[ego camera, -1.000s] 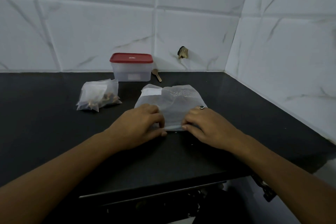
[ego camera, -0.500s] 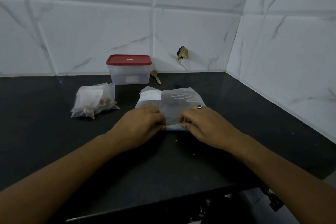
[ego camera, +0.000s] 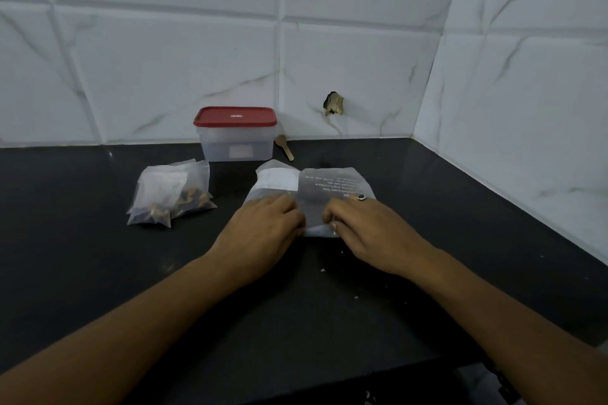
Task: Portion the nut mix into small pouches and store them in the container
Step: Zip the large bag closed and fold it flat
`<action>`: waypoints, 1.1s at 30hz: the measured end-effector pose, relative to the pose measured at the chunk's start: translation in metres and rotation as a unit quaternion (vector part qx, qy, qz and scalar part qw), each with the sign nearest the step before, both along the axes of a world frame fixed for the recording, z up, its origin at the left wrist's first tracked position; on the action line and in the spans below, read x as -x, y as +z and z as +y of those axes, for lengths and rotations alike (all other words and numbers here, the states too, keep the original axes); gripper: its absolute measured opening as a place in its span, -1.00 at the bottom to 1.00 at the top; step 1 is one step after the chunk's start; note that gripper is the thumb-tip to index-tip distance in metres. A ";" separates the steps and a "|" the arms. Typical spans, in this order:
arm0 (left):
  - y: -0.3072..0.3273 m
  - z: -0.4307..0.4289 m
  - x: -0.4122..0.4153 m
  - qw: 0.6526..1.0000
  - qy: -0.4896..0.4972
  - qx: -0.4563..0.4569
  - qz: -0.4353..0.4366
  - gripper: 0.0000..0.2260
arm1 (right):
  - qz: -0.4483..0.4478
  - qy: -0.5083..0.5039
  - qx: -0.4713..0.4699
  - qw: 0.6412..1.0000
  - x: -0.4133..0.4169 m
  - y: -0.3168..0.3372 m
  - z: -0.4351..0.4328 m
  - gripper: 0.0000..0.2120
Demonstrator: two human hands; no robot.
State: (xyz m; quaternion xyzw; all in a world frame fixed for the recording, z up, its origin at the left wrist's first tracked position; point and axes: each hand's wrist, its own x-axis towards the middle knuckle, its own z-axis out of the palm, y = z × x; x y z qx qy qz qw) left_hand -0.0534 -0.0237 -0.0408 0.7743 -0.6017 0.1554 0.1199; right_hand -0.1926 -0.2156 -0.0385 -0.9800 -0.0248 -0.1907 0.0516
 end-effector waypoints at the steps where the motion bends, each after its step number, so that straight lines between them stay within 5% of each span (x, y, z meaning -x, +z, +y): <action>1: 0.001 -0.001 -0.001 1.000 0.005 0.010 -0.004 -0.76 | -0.007 -0.001 -0.001 1.000 -0.001 -0.002 0.000 -0.94; 4: 0.001 -0.001 -0.005 0.999 0.022 0.041 -0.005 -0.78 | -0.025 -0.006 0.023 0.999 -0.002 -0.006 0.000 -0.77; 10: 0.002 0.001 -0.007 0.998 0.018 0.059 0.011 -0.63 | -0.063 -0.015 0.051 0.997 -0.008 -0.010 0.002 -0.87; 16: 0.004 0.001 -0.010 0.996 0.030 0.059 -0.065 -0.82 | -0.064 -0.014 0.022 0.998 -0.007 -0.007 0.006 -0.89; 22: 0.003 0.002 -0.012 0.998 0.022 0.064 -0.020 -0.74 | -0.079 -0.026 0.054 0.995 -0.006 -0.008 0.005 -0.74; 29: 0.008 0.008 -0.007 0.996 0.002 0.088 0.019 -0.67 | -0.110 -0.022 0.058 0.992 -0.005 -0.009 0.010 -0.80; 33: 0.010 0.015 -0.006 0.997 0.003 0.038 -0.061 -0.56 | -0.106 -0.035 0.030 0.993 -0.006 -0.011 0.009 -0.81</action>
